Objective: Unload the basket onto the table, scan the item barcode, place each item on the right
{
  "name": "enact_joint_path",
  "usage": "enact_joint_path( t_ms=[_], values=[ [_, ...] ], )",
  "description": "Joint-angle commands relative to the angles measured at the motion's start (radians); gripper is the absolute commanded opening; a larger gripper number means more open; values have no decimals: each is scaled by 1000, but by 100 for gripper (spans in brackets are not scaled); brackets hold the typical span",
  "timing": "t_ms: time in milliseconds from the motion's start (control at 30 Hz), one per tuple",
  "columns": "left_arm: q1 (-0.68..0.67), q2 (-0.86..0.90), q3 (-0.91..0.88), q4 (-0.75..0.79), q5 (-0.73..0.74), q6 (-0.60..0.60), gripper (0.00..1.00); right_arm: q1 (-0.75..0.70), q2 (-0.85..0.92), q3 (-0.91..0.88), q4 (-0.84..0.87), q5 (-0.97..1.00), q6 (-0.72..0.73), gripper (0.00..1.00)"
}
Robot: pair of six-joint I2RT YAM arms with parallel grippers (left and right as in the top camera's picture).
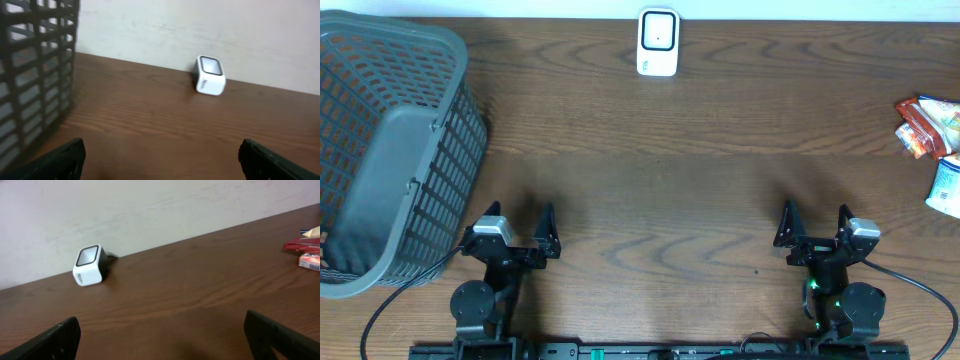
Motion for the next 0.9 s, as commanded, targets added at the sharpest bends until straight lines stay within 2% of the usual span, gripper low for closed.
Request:
enact_joint_path(
  t_ms=[0, 133, 867],
  values=[
    [-1, -12, -19, -48, -39, 74, 98, 2, -7, -4, -3, 16, -2, 99],
    [-9, -12, -19, -45, -42, 111, 98, 2, -7, -4, -3, 16, -2, 99],
    [-12, -12, -19, -41, -42, 110, 98, 2, -7, -4, -3, 16, -2, 99]
  ],
)
